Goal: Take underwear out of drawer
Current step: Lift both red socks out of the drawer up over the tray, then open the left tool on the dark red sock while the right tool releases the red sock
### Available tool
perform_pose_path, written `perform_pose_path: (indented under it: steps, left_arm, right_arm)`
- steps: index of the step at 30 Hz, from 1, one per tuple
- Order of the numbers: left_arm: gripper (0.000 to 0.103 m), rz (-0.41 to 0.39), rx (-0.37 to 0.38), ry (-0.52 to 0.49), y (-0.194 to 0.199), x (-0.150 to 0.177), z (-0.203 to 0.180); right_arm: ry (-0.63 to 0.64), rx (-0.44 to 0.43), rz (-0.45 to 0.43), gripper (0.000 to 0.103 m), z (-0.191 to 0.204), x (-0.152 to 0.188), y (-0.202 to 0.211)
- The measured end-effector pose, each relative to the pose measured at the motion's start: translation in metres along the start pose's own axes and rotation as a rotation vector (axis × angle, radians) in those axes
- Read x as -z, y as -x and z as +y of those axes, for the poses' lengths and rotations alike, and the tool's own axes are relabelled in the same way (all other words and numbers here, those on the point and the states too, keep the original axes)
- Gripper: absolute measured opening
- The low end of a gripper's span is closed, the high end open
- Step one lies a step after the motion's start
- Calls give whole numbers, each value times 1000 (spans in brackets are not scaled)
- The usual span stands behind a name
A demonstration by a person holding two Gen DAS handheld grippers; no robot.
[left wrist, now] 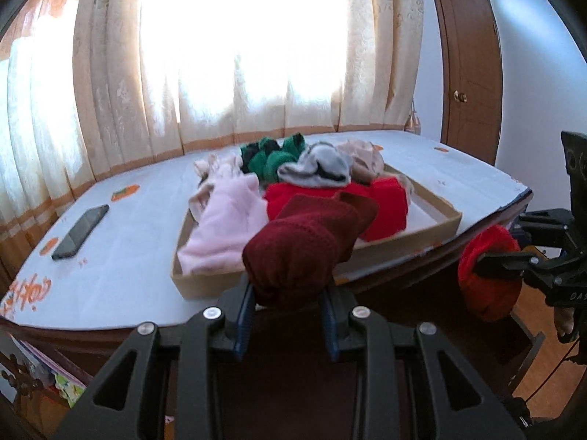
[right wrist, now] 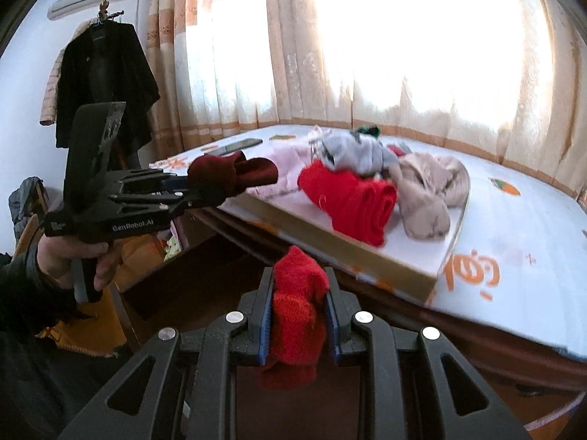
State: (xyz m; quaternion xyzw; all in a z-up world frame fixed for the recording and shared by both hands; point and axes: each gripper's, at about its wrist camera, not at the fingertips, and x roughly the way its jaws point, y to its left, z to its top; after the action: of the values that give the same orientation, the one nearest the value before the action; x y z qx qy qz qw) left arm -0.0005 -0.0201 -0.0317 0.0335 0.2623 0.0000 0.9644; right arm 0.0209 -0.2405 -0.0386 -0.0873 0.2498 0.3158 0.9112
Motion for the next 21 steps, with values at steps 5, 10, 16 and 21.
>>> perform_pose_path:
  steps: [5,10,16,21]
  left_arm:
    - [30,-15,-3,-5,2,-11,3]
    - [30,-17,-9,-4,-1,-21,8]
    - [30,-11,-22,-10,-8,-32,16]
    - [30,-5,-31,-18,-18,-43,22]
  right_arm:
    - [36,-1,-14,26,7,-19,-2]
    - [51,1,-28,26,11,-35,-5]
    - [39,-6,-45,26,7,-59,-10]
    - [30,-1,-45,26,5,-77,-18]
